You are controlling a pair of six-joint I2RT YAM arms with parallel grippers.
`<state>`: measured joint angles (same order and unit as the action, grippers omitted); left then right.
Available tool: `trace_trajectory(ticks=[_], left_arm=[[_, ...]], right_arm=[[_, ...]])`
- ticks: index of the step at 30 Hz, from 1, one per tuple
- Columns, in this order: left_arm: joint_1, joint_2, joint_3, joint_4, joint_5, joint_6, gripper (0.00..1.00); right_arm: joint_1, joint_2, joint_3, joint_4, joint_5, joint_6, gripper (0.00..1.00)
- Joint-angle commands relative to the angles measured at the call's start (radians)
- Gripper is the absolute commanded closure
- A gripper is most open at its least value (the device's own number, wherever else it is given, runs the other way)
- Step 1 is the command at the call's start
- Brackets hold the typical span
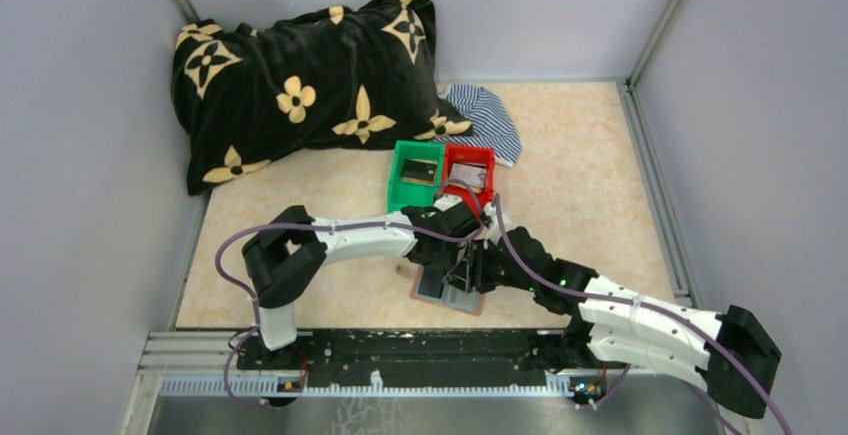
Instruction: Take the credit cards out of the card holder
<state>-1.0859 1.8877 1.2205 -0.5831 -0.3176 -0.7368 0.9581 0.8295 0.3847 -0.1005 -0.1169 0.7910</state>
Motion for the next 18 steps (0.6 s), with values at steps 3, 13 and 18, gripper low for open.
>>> trace_trajectory(ticks=[3,13,18], left_arm=[[0.087,0.140,-0.050,0.164,-0.038,0.036,1.00],[0.102,0.087,-0.082,0.230,0.003,0.030,1.00],[0.104,0.113,-0.060,0.240,0.016,0.036,1.00]], right_arm=[[0.057,0.087,-0.029,0.102,-0.102,-0.009,0.60],[0.021,0.198,-0.113,0.242,-0.206,0.048,0.59],[0.021,0.159,-0.146,0.201,-0.200,0.074,0.59]])
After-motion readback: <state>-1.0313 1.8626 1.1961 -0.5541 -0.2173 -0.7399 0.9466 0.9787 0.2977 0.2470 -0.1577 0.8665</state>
